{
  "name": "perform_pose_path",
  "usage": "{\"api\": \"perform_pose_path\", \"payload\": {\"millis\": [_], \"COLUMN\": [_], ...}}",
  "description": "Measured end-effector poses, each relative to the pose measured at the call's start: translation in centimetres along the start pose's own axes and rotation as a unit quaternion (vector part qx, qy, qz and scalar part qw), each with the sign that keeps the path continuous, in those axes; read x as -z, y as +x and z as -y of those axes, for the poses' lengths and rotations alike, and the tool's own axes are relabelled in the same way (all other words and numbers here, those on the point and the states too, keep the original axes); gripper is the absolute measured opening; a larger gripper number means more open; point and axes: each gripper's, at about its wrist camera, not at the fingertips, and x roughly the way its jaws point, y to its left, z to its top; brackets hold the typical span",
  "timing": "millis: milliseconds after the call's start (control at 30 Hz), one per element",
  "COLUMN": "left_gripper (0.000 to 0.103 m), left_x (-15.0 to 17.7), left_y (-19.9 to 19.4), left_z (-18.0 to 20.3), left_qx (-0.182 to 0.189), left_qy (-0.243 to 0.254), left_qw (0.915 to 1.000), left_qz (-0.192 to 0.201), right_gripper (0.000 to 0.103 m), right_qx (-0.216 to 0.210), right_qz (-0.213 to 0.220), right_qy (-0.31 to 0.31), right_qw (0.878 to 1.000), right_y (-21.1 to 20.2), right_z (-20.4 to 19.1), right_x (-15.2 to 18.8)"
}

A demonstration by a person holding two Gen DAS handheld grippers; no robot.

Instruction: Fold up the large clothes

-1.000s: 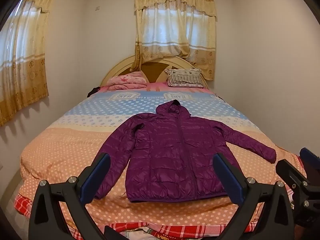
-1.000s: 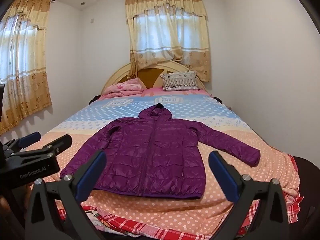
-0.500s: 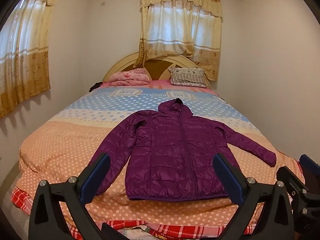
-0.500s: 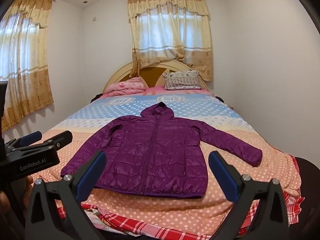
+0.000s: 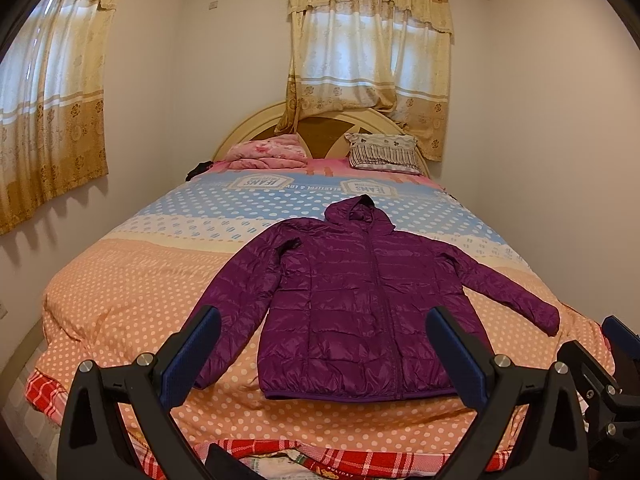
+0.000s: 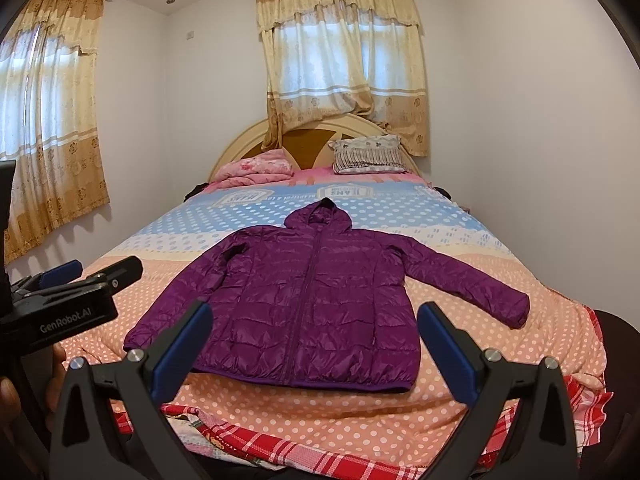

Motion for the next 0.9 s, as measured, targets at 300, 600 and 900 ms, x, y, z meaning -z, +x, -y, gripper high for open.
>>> {"api": "perform_pose_path", "payload": {"millis": [300,600,900], "left_gripper": [0.102,0.102,0.102], "left_x": [0.14,0.14,0.15], "left_y": [0.18,0.27,0.23], "left_z": [-0.13,-0.28,-0.27], "left_qx": [-0.002,-0.002,0.000], "left_qy": [-0.006,-0.010,-0.011], "left_qw": [1.0000,0.9999,0.9999], "left_qz": [-0.002,-0.001,-0.001], "right_gripper": [0.103,0.103,0.103], "right_qx": [0.000,0.000,-0.003], "right_qz": [-0.003,-0.003,-0.007], "right_qy": [0.001,0.001,-0.002], "right_qw": [1.000,1.000,1.000], "right_y": [0.10,0.14,0.28], "right_z": [-0.02,-0.04,-0.10], "right_x": [0.03,0.03,0.30]}}
